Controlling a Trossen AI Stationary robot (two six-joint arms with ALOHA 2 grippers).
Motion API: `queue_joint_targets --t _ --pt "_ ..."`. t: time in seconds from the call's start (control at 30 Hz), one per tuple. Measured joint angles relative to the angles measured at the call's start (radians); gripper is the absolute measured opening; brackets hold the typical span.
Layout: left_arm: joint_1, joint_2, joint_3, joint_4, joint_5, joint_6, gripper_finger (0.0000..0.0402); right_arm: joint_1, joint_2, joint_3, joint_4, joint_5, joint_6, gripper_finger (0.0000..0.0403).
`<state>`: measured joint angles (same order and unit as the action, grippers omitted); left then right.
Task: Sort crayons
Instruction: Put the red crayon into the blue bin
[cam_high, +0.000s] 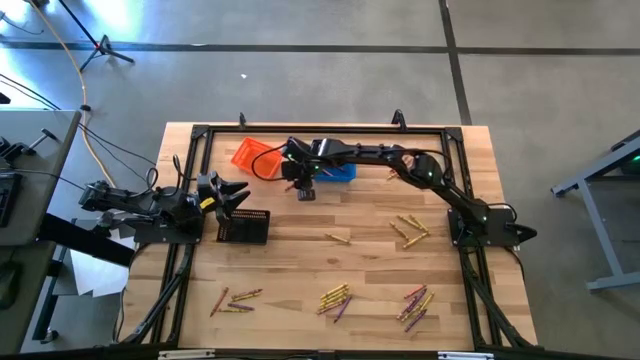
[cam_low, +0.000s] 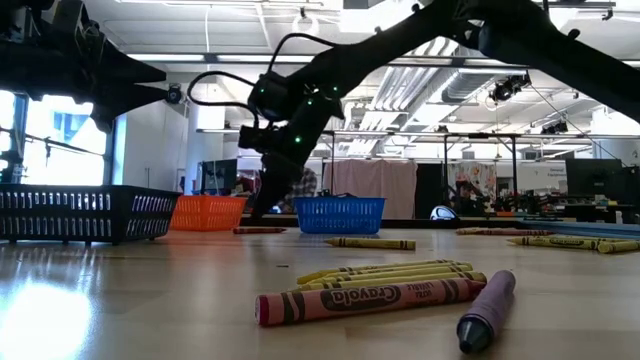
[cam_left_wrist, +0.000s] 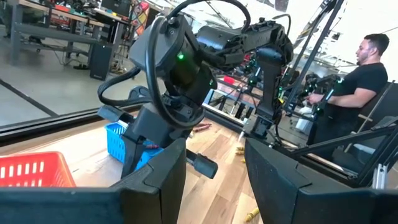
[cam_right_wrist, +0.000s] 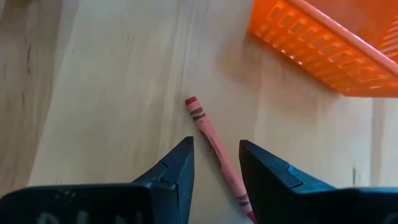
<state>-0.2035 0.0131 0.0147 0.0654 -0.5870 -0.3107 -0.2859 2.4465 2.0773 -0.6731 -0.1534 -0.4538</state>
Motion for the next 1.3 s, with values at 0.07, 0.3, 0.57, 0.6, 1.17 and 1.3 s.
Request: queue_joint_targets --t 0.07,0.3,0.57,0.6,1.17,1.3 --pt "0.000 0.000 0.000 0.000 0.000 0.000 0.0155 0.000 0.007 0.000 0.016 -0.025 0.001 0.0114" --pt "0.000 0.000 0.000 0.000 0.000 0.000 0.0155 0.001 0.039 -0.001 0.036 -0.031 0.003 0.0114" --pt "0.000 0.000 0.000 0.000 0.000 0.000 0.0155 0.000 0.056 0.003 0.023 -0.043 0.011 0.0114" --pt "0.000 0.000 0.000 0.001 -0.001 0.000 0.0155 0.002 0.056 0.003 0.019 -0.050 0.013 0.0114" --pt "0.000 0.000 0.000 0.000 0.000 0.000 0.0155 0.006 0.062 0.003 0.050 -0.147 0.052 0.0019" --pt "0.000 0.000 0.000 0.000 0.000 0.000 0.0155 0.010 0.070 0.048 0.037 -0.160 0.052 0.0015"
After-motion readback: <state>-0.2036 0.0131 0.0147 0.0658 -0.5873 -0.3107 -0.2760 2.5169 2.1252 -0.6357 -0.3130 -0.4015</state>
